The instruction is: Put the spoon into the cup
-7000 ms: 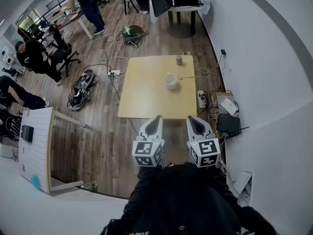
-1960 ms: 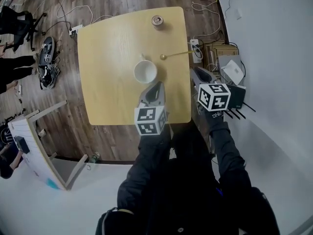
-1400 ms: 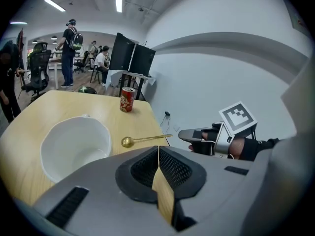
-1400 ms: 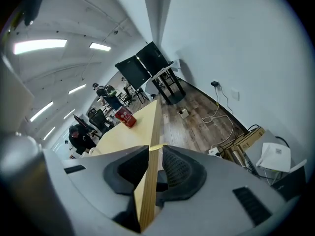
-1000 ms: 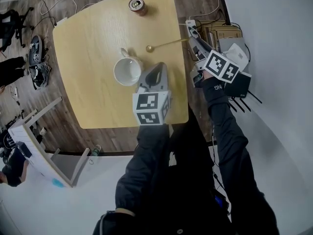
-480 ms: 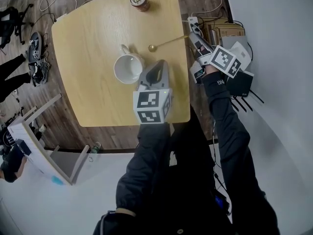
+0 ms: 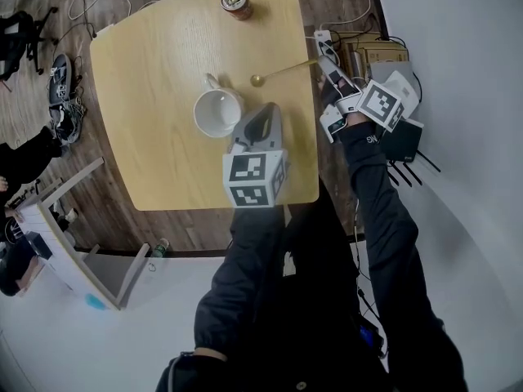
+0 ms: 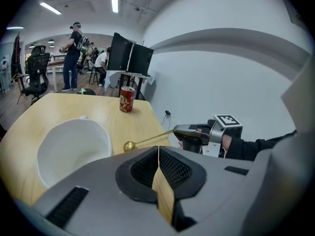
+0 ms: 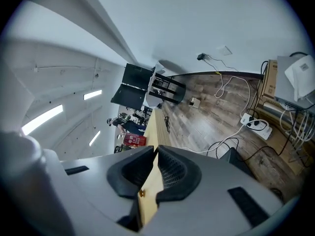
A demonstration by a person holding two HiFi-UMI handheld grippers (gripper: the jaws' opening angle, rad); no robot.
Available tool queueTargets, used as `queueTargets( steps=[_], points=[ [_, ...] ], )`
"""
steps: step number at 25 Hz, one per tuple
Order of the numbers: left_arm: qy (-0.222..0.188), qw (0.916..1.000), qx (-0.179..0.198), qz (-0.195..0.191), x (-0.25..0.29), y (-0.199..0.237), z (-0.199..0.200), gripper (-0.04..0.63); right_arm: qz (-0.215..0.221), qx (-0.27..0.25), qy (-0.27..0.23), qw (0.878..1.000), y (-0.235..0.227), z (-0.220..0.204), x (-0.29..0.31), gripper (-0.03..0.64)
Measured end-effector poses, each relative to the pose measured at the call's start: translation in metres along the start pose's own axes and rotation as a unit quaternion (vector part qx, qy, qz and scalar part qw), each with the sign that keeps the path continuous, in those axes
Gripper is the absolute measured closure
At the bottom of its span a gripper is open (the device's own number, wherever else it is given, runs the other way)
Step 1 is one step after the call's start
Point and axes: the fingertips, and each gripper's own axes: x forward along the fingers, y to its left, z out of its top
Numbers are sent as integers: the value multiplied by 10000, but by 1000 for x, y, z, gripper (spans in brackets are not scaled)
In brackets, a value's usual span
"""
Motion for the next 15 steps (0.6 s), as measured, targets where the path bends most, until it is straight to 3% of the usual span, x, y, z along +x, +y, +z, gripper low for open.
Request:
queueTargets(
  steps=[6,15],
  points=[
    [-163,9999,10,-35,-19,-5,19,560,743,19,-213,9970,52,9,-10,591],
    [-437,9989,-129,96,-59,6,40,560,1088,-257,-329,9932,125,10,-27,592]
  ],
)
